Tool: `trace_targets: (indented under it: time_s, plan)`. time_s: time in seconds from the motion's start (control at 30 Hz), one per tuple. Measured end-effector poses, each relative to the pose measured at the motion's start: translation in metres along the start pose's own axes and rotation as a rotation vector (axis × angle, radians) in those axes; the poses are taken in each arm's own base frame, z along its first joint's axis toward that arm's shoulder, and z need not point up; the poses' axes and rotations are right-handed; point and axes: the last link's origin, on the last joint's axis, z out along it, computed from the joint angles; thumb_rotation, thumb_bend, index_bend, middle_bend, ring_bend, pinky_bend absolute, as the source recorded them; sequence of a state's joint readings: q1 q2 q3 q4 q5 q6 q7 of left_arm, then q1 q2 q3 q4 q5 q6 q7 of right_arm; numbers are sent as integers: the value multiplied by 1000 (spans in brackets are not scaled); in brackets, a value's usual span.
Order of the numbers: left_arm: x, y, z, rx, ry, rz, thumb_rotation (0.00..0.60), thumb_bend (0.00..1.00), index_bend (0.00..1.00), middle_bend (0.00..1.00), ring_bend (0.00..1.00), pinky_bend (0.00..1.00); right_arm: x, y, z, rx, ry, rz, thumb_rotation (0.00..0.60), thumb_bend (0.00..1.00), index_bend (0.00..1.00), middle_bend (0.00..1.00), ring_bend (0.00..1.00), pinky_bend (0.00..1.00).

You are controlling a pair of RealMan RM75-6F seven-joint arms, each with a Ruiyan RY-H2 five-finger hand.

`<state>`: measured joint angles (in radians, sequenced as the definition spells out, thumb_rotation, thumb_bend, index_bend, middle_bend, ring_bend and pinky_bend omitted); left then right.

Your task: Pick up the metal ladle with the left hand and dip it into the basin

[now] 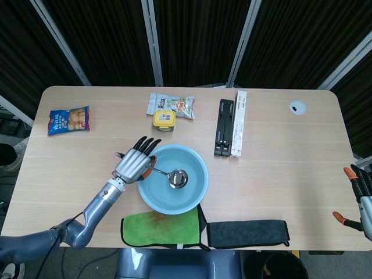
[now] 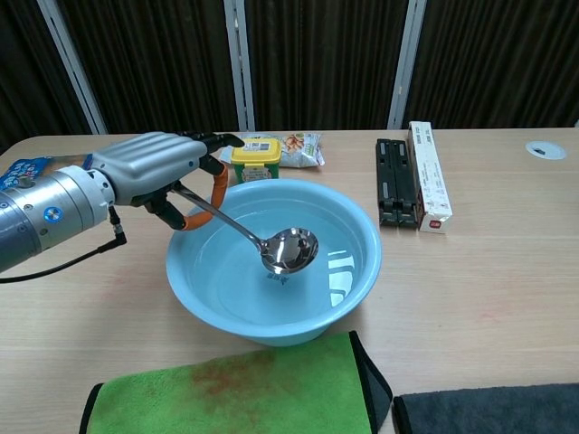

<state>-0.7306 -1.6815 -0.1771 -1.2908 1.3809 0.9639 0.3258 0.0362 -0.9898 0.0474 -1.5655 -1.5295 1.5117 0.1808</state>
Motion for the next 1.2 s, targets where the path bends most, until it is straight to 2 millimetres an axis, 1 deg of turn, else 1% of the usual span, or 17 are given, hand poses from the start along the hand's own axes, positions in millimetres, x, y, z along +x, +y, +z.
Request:
trace_targets:
  time_s: [0.27,0.5,0.7,1.2]
  plan:
    - [-18,3,8,3,-50,23,600,402,589,0,0,0,4,3,-1,-16,19,6,600,0,0,0,0,0]
    - [-29,10,3,-25,-73,31,600,403,589,0,0,0,4,4,0,-22,17,4,600,0,0,0,0,0]
    - [-24,16,-3,-54,-47,18,600,402,592,0,0,0,4,4,0,-22,19,2,600,0,0,0,0,0]
    - [-6,15,-17,-70,-14,10,600,402,595,0,0,0,3,2,0,-21,24,-2,600,0,0,0,0,0]
